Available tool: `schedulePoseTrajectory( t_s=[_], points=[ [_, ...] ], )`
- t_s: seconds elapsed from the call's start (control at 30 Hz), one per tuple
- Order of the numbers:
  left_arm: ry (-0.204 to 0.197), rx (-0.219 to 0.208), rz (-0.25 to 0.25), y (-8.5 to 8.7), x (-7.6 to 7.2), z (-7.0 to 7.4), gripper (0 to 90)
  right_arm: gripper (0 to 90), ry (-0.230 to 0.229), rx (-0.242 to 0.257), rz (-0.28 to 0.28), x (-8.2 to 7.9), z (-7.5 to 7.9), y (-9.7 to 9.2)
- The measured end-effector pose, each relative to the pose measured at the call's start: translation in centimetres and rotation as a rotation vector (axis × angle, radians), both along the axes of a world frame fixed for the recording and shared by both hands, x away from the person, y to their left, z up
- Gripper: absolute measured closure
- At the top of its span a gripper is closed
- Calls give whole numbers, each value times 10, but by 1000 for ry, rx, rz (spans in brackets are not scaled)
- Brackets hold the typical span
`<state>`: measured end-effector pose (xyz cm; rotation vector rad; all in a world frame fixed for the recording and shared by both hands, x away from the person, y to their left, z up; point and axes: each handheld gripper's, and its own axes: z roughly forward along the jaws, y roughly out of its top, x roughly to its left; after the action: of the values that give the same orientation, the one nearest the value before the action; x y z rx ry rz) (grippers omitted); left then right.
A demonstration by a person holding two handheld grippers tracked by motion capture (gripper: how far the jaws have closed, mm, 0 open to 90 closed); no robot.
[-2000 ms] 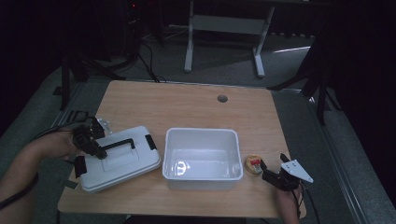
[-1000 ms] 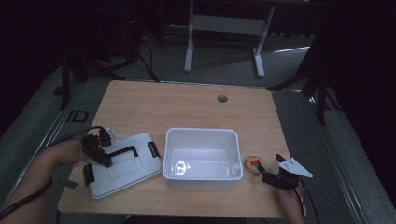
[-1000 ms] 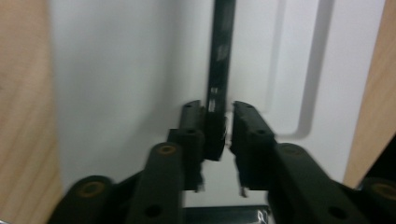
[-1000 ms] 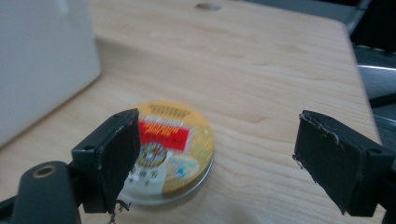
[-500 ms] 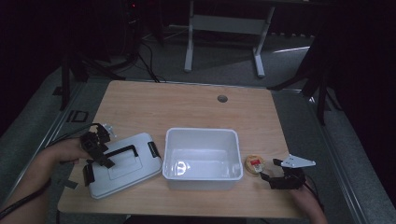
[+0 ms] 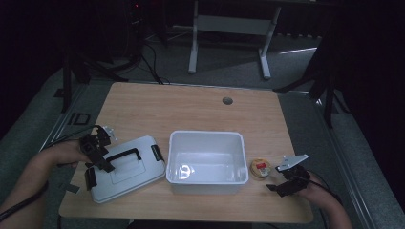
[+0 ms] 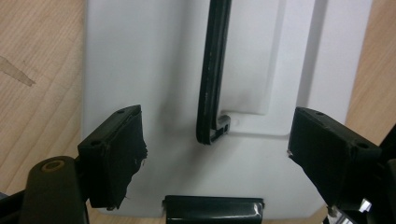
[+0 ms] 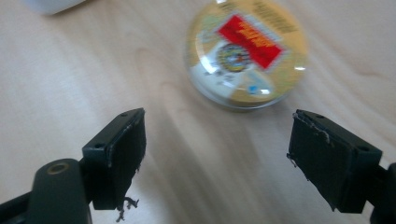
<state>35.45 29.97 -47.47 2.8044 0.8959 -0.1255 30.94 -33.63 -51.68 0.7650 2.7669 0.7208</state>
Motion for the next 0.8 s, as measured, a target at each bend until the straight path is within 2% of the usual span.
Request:
schedulePoseTrajectory(
  t_s=[0.07,0.17,0.27,0.47,0.6,0.7,0.73,0.77,0.8],
  points=[
    [8,4,-6,0,-1,0,178,185,27,-39,48,0,0,4],
    [7,7,-5,0,-1,1,178,178,99,-107,127,-1,1,13],
    [9,14,-7,1,-2,2,178,166,132,-171,163,-2,2,19],
    [19,19,0,3,-4,2,178,151,166,-292,211,-2,9,25],
    [28,14,-1,4,-5,1,178,151,160,-362,244,-1,13,28],
    [34,13,-8,3,-5,0,178,152,139,-418,305,-2,18,31],
    [34,13,-8,3,-5,0,178,152,139,-418,305,-2,18,31],
    [37,12,-9,3,-5,0,178,152,142,-461,349,-2,20,35],
    [38,13,-8,2,-5,0,178,153,148,-482,360,-3,20,36]
  ],
)
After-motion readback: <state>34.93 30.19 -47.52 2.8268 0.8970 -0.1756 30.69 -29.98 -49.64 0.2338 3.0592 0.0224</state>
